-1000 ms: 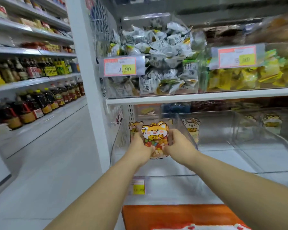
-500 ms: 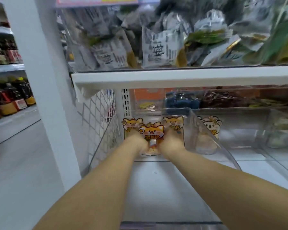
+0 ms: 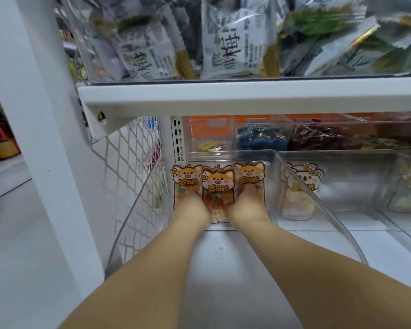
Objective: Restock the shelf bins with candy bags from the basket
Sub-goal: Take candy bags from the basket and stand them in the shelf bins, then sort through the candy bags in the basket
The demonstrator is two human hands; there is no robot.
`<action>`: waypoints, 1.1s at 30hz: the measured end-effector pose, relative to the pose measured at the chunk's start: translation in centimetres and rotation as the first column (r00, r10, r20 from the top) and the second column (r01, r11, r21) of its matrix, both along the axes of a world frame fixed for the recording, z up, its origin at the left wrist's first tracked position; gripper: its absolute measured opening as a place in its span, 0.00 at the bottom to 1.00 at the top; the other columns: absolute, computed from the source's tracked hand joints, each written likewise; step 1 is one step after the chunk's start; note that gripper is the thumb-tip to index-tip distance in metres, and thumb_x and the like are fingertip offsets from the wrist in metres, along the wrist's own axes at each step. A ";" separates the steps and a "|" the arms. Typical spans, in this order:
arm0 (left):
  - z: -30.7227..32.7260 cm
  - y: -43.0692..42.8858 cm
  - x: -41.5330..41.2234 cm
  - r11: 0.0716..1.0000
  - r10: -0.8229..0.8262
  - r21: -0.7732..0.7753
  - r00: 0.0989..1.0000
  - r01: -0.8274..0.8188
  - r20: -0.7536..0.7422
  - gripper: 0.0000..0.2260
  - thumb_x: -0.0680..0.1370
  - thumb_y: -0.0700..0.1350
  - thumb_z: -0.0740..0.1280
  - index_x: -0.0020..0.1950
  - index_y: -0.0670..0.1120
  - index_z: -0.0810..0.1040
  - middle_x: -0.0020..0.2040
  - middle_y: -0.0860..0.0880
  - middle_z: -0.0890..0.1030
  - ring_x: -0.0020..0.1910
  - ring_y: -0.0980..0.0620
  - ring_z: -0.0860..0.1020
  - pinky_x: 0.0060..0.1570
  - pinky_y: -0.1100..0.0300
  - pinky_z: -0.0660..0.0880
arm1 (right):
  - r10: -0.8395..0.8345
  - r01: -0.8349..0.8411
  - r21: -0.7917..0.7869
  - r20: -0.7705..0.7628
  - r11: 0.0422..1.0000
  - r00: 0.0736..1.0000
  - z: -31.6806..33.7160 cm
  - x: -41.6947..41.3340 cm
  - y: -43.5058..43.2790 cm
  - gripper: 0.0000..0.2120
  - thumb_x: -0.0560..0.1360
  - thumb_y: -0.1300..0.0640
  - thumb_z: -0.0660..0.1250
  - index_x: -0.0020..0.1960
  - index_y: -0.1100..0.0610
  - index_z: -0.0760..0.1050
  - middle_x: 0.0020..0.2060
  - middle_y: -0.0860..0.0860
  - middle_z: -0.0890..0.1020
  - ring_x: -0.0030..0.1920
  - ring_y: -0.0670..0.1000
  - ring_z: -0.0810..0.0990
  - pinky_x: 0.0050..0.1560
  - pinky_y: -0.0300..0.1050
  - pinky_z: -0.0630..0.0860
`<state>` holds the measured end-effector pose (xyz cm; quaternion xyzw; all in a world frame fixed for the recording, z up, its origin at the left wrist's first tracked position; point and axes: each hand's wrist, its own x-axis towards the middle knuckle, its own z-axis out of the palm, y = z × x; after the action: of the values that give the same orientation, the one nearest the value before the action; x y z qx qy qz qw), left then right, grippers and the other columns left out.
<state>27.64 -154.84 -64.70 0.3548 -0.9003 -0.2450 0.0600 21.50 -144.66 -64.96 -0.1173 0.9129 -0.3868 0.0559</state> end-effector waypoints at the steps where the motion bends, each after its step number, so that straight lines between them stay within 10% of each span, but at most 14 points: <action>1: 0.0 0.1 0.0 0.999 -0.022 -0.046 0.998 0.024 0.060 0.16 0.82 0.42 0.63 0.69 0.40 0.70 0.63 0.42 0.77 0.60 0.44 0.78 0.54 0.56 0.74 | 0.000 0.000 -0.008 0.004 1.000 1.000 0.0 0.0 0.0 0.23 0.74 0.57 0.69 0.66 0.56 0.66 0.58 0.55 0.77 0.56 0.58 0.79 0.58 0.56 0.78; 18: 0.4 0.2 0.4 0.999 -0.007 -0.031 0.999 0.008 0.032 0.09 0.81 0.40 0.64 0.60 0.40 0.77 0.57 0.42 0.80 0.57 0.43 0.79 0.47 0.58 0.72 | 0.020 -0.020 -0.035 0.008 0.999 1.000 -0.8 -0.3 0.1 0.30 0.75 0.59 0.68 0.74 0.59 0.63 0.59 0.56 0.79 0.56 0.59 0.79 0.49 0.48 0.75; 33: 3.8 3.8 5.2 1.000 -0.004 -0.022 0.997 0.003 -0.078 0.14 0.80 0.41 0.65 0.66 0.45 0.74 0.58 0.44 0.80 0.55 0.42 0.79 0.50 0.53 0.77 | 0.106 -0.099 -0.154 0.033 0.983 0.994 4.3 4.4 5.2 0.15 0.74 0.53 0.73 0.55 0.57 0.72 0.52 0.53 0.82 0.54 0.58 0.81 0.54 0.49 0.78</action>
<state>32.84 -151.02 -60.86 0.3427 -0.9004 -0.2491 0.0987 25.91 -139.44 -60.65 -0.1602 0.8722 -0.4542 0.0852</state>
